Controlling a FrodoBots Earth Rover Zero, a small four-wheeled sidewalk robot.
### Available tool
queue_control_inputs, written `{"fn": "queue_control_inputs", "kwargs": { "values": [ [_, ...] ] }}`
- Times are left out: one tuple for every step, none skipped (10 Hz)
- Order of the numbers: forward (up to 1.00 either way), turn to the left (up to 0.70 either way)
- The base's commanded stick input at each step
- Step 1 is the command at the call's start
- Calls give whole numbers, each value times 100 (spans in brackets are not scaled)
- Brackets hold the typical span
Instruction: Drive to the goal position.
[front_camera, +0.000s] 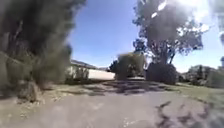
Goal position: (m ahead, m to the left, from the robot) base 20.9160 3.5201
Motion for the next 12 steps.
{"fn": "queue_control_inputs", "kwargs": {
  "values": [
    [100,-16],
    [100,-26],
    [100,-36],
    [100,-36],
    [100,-28],
    [100,-21],
    [100,0],
    [100,0],
    [100,0],
    [100,0],
    [100,0],
    [100,0]
  ]
}}
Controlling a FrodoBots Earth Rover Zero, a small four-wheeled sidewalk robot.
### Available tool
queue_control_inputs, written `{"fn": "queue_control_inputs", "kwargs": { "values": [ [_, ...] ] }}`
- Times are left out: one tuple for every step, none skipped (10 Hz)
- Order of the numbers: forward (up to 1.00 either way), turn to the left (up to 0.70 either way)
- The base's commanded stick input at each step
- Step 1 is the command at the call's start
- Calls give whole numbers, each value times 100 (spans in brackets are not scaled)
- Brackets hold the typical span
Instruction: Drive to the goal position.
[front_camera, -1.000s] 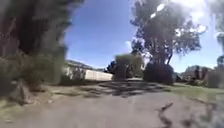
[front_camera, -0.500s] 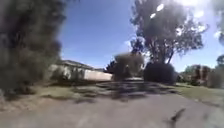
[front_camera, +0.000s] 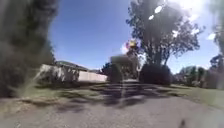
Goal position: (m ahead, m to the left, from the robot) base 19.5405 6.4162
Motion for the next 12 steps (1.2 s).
{"fn": "queue_control_inputs", "kwargs": {
  "values": [
    [100,0],
    [100,0],
    [100,0],
    [100,0],
    [100,0],
    [100,0],
    [100,0],
    [100,0],
    [100,0],
    [100,0],
    [100,0],
    [100,30]
  ]
}}
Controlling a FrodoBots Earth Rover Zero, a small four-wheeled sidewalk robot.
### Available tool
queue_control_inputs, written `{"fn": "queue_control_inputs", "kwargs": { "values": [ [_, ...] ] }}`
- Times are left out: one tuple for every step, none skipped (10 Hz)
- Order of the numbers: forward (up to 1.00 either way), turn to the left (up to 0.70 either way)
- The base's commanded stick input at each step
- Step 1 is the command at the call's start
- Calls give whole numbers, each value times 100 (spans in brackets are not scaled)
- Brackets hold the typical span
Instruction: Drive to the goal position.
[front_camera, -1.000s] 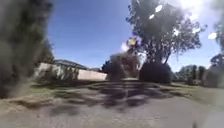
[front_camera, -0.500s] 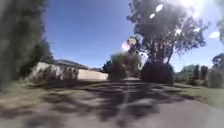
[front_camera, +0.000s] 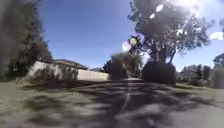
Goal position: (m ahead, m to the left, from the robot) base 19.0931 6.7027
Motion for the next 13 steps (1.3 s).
{"fn": "queue_control_inputs", "kwargs": {
  "values": [
    [100,29],
    [100,28],
    [100,0],
    [100,0],
    [100,0],
    [100,0],
    [100,0],
    [100,0],
    [100,-39],
    [100,-40],
    [100,-31],
    [100,-34],
    [100,-37]
  ]
}}
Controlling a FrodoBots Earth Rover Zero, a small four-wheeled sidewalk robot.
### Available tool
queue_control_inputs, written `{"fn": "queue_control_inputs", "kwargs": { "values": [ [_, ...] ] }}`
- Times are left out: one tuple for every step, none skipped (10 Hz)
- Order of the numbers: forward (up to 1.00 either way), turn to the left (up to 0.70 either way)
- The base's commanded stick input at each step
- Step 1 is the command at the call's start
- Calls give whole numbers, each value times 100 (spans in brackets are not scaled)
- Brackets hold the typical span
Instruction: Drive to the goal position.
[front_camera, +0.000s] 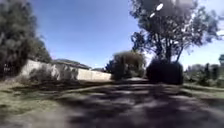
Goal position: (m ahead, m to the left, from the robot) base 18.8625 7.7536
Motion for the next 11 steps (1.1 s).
{"fn": "queue_control_inputs", "kwargs": {
  "values": [
    [100,-37],
    [100,-22],
    [100,-7],
    [100,-13],
    [100,-8],
    [100,-2],
    [100,-34],
    [100,-25],
    [100,-17],
    [100,-15],
    [100,-8]
  ]
}}
